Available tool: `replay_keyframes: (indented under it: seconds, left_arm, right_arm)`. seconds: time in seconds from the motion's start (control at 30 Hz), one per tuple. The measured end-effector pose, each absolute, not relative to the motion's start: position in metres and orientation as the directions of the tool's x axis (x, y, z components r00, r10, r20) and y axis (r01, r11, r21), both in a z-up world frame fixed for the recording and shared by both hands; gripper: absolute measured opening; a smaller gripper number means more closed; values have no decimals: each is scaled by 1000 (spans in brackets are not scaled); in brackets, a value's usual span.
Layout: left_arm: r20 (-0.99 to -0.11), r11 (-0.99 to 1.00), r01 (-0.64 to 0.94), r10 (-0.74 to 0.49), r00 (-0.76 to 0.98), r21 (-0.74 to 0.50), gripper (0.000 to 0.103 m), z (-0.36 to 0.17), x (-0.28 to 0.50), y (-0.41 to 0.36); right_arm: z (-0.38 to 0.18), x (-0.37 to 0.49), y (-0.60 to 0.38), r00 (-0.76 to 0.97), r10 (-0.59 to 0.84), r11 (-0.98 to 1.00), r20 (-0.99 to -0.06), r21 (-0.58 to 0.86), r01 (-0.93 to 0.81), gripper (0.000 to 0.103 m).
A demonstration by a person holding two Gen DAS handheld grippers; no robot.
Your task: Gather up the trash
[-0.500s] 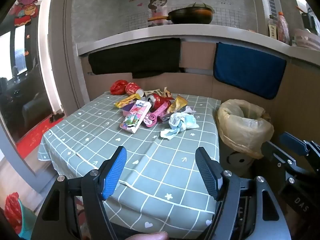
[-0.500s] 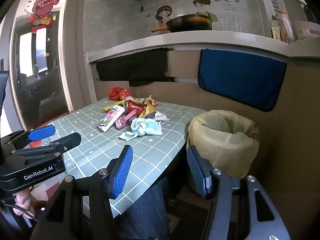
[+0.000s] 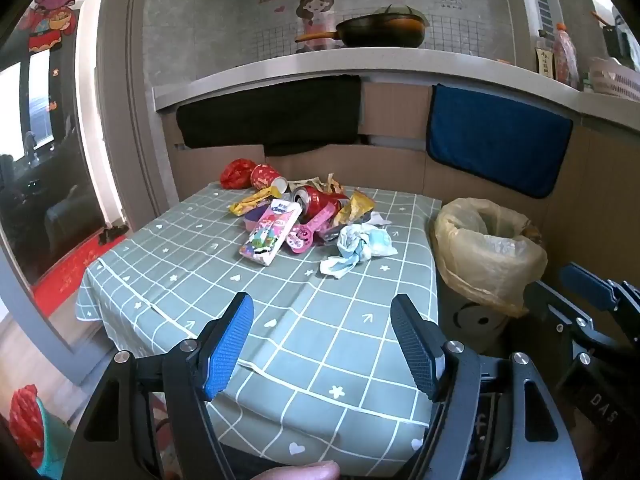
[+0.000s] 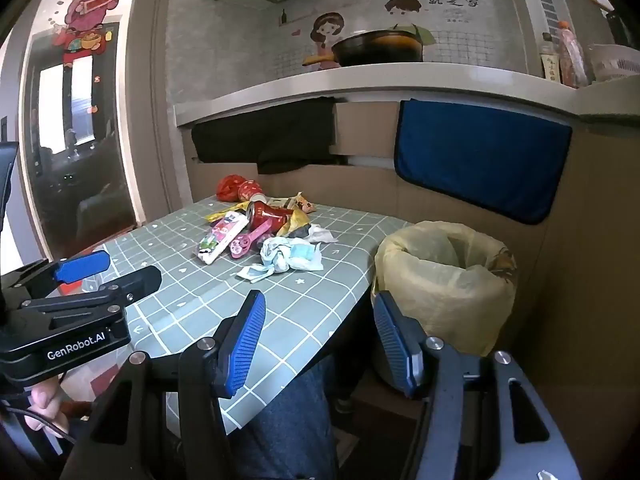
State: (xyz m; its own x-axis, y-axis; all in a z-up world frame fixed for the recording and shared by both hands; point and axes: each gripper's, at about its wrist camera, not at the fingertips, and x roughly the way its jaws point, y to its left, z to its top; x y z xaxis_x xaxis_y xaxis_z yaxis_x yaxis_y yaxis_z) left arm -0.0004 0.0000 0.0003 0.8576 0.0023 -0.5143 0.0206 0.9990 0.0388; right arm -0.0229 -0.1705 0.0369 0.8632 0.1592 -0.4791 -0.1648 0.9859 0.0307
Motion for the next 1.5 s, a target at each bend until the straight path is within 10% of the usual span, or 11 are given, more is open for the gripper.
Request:
replay_keyframes:
  seconds: [1.5]
  left_arm:
    - [-520,999,21,-1,854,33,71,0,0,0]
  right_arm:
    - [34,-19,-178,863,152,987,-482,35,-155,55]
